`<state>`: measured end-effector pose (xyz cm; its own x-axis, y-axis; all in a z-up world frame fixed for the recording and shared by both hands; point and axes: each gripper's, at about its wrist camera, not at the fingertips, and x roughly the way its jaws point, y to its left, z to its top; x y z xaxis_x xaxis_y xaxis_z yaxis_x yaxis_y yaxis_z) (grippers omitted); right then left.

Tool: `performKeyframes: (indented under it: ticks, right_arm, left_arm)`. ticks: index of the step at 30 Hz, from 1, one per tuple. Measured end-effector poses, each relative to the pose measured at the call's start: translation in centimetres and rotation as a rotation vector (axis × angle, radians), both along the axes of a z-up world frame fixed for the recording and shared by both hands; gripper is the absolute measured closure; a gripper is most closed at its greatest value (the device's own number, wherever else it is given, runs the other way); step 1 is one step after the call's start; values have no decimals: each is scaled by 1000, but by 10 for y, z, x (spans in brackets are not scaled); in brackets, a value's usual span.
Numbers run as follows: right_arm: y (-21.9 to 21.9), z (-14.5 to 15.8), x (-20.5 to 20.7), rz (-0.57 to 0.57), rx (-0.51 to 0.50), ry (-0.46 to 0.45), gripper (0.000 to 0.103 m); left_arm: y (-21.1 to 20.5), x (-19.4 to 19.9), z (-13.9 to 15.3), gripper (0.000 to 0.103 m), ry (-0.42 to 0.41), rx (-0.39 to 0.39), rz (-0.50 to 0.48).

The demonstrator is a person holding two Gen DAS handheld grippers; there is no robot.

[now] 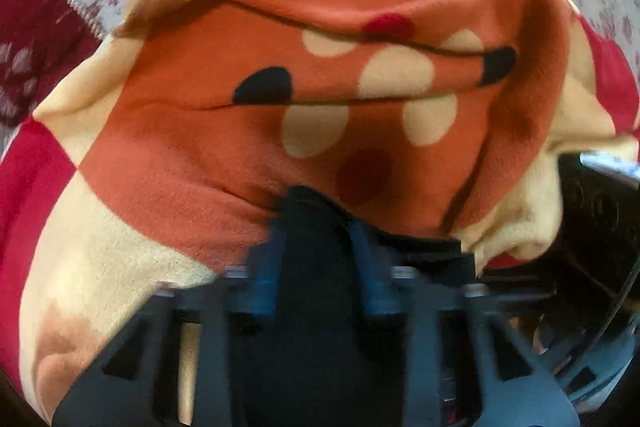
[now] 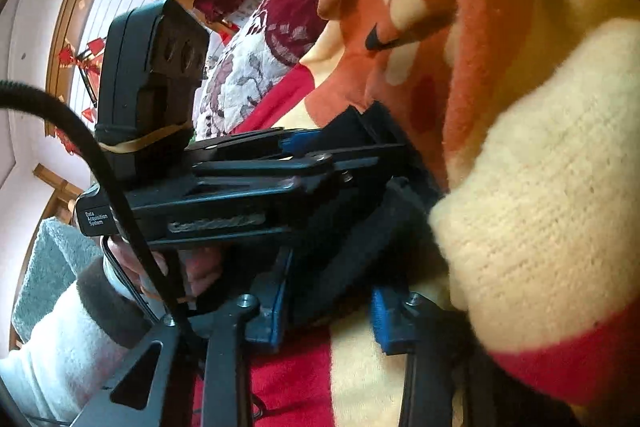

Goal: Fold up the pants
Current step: 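Grasp the pants end with the right gripper while the left gripper grasps nearby, then lift the held pants end with both grippers and fold it over the pants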

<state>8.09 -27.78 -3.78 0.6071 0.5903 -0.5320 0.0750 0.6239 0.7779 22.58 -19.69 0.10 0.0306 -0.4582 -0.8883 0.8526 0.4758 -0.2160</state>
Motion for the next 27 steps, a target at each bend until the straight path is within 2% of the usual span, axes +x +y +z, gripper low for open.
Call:
performKeyframes:
  ticks: [2, 5, 11, 14, 17, 22, 25, 27]
  right_arm:
    - [-1, 2, 0, 10, 10, -4, 78]
    - [-1, 12, 1, 33, 14, -35, 84]
    - [9, 55, -2, 99, -29, -165, 85]
    - [23, 81, -7, 164, -65, -235, 85]
    - [48, 105, -10, 250, -89, -300, 85]
    - [109, 126, -15, 425, -172, -376, 85]
    - [144, 127, -23, 522, -190, -388, 85]
    - [172, 117, -24, 602, -209, -371, 85]
  left_arm:
    - [3, 2, 4, 89, -8, -19, 5]
    - [16, -7, 28, 90, -52, -72, 24]
    - [58, -7, 82, 90, -85, -204, 111]
    - [88, -14, 108, 90, -112, -252, 162]
    - [135, -36, 124, 90, -130, -306, 233]
    - [208, -62, 122, 90, -111, -351, 385]
    - [252, -74, 104, 84, -92, -328, 499]
    - [285, -79, 94, 84, -95, -295, 615]
